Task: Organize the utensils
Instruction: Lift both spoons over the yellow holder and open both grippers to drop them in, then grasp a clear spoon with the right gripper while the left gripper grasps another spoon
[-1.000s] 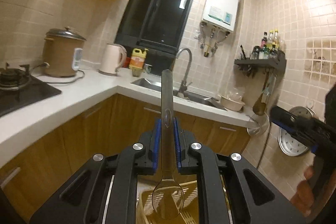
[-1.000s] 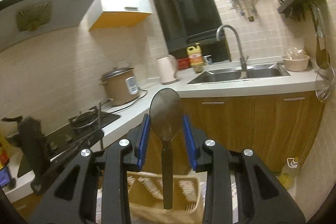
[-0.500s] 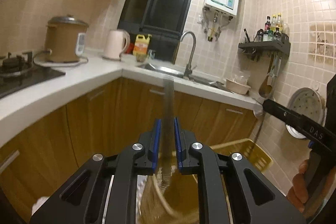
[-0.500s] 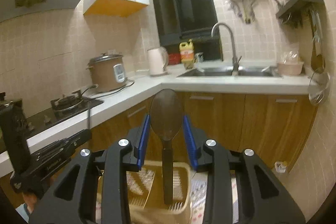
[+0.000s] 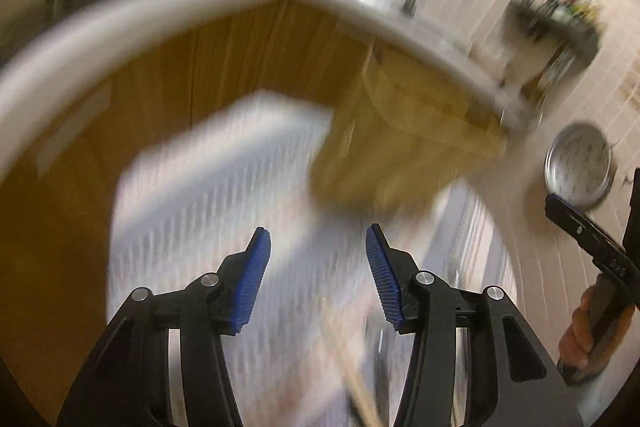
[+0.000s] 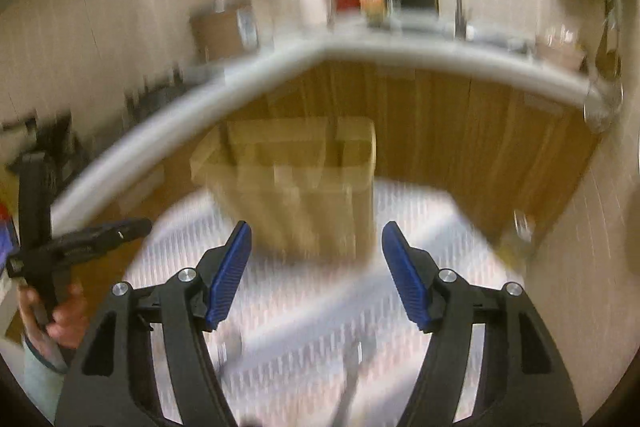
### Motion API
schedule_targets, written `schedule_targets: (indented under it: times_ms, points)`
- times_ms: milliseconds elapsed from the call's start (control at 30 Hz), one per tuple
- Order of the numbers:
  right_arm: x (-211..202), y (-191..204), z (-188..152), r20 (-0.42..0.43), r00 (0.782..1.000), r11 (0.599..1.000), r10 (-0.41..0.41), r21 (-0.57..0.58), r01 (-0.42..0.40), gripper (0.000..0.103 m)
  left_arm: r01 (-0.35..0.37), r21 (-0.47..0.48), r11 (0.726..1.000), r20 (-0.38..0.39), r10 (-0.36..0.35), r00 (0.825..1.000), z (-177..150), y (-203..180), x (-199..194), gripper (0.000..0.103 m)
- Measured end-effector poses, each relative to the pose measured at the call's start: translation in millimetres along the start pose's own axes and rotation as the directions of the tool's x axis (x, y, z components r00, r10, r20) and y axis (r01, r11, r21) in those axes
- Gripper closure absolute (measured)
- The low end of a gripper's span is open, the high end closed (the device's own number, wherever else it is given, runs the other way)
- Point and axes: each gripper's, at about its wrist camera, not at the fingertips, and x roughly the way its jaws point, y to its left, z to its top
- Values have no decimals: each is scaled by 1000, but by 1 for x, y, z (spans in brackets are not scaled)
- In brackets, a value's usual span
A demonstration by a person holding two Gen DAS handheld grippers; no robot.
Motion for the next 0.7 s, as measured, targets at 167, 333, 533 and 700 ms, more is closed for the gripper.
schedule_targets:
  times_ms: [167,333,533,700]
  points:
    - [30,-7,-46,-242,969,998,57,45,-48,50,56,-36,998,-159,-61,985,-49,12,22,56]
    - [50,-18,-68,-328,942,995,62,94,-33,52,51,-7,999,-179,-52,983,-67,-4,36,56]
    - [72,-26,-66,-365,930,991,44,134,6,53,67,71,995,-188,-53,981,-68,-43,54,56]
    - [91,-31,-65,-390,921,993,17,117,31,53,3,133,991,-184,22,983,-68,-56,63,56]
